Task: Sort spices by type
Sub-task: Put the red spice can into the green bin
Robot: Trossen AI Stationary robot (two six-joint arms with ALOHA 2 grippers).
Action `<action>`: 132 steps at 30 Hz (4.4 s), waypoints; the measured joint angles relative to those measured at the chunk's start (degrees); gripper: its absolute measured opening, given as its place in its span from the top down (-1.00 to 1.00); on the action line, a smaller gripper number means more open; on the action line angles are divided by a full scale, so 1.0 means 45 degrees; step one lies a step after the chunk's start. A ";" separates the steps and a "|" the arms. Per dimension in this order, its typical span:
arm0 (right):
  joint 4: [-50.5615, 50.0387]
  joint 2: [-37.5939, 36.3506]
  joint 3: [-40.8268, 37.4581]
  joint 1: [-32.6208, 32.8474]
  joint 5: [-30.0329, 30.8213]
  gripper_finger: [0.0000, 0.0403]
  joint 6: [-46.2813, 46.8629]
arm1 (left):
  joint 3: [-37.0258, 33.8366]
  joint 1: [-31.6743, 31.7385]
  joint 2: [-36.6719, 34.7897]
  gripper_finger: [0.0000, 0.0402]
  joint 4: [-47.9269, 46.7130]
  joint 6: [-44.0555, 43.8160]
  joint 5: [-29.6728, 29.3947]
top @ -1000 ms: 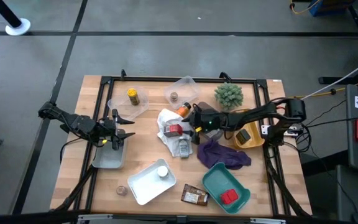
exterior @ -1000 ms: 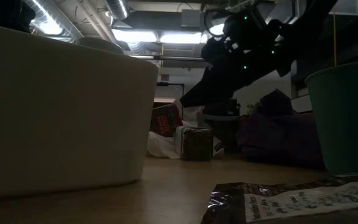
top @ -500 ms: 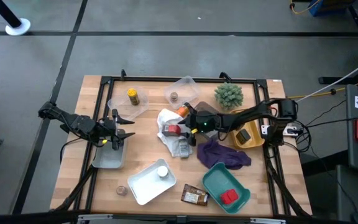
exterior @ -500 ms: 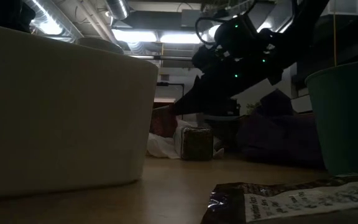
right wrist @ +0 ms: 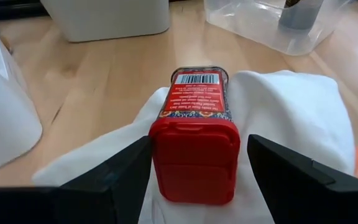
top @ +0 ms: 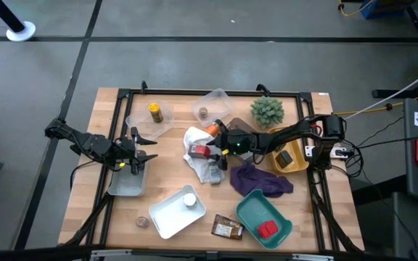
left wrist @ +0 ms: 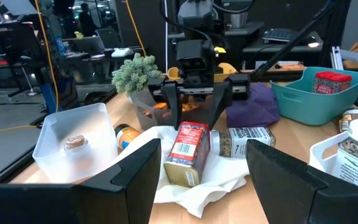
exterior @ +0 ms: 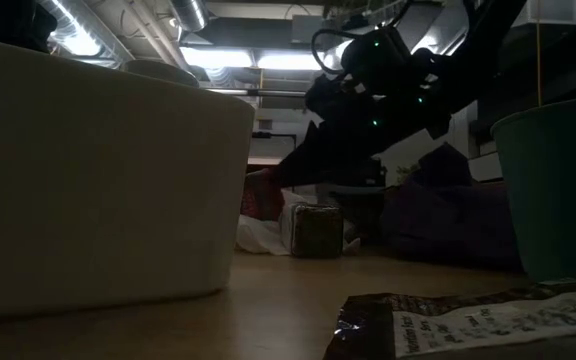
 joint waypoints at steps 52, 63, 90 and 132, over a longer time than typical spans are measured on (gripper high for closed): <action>0.1030 0.0875 0.0000 0.0923 0.2081 -0.31 0.0309 | 0.0000 0.0000 0.0004 -0.11 0.0003 0.0000 0.0000; 0.1030 0.0879 0.0003 0.0923 0.2433 -0.28 -0.0044 | 0.0001 0.0000 0.0005 -0.11 0.0001 0.0000 0.0000; -0.1105 -0.1174 0.0651 0.0923 0.1584 -0.15 0.0003 | 0.0003 0.0000 0.0005 -0.11 0.0000 0.0000 0.0000; -1.6723 -0.9675 0.2734 0.4508 -0.1470 -0.15 0.8427 | -0.0092 0.0000 0.0029 -0.11 0.2164 -0.1418 -0.0107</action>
